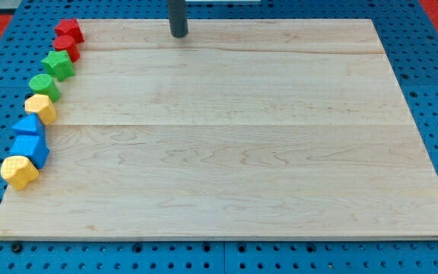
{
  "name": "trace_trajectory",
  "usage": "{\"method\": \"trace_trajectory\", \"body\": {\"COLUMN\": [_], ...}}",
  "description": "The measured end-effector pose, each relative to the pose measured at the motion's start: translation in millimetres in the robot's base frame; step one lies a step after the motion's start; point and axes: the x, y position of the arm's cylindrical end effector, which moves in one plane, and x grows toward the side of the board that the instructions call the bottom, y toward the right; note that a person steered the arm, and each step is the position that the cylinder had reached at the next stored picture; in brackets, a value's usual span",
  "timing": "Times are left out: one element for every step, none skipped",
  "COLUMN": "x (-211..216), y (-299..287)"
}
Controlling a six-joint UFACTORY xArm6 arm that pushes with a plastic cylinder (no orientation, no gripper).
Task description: Move the blue cube parallel the blue triangle
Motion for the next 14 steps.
{"method": "trace_trajectory", "body": {"x": [102, 212, 311, 353, 354, 353, 352, 350, 337, 325, 274, 247, 213, 186], "y": [51, 88, 127, 91, 45, 3, -112, -251, -252, -251, -248, -221, -188, -161]}}
